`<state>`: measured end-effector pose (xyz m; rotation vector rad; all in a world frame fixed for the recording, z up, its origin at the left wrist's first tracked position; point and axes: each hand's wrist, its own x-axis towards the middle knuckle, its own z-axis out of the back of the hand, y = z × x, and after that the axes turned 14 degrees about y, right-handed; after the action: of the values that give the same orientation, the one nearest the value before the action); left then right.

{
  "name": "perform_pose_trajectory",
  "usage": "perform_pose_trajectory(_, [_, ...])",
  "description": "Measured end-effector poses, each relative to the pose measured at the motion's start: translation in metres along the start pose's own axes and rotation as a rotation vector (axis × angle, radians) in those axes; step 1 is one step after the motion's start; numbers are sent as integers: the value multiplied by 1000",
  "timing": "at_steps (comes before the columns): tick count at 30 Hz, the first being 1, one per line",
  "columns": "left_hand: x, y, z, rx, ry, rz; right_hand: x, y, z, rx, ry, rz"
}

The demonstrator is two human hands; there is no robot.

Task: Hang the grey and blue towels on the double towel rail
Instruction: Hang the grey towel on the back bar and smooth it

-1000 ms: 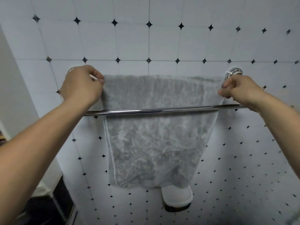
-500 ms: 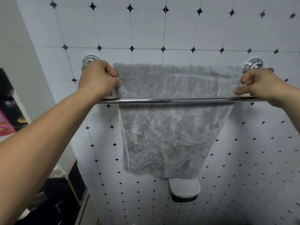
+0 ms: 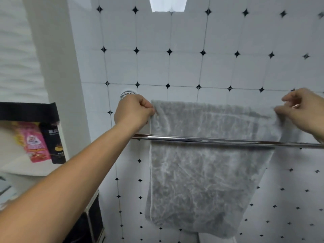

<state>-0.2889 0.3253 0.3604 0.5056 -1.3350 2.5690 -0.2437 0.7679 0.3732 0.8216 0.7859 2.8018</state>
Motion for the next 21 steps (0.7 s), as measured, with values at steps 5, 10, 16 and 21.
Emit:
perform_pose_trajectory(5, [6, -12, 6, 292, -85, -208, -4, 37, -4, -269, 159, 155])
perform_pose_trajectory(10, [19, -9, -2, 650, 106, -362, -5, 39, -5, -330, 199, 128])
perform_pose_trajectory(16, [28, -2, 6, 643, 196, -388, -10, 44, -7, -660, 196, 129])
perform_pose_trajectory(21, [23, -1, 4, 710, 206, -440, -10, 47, -13, -739, 207, 91])
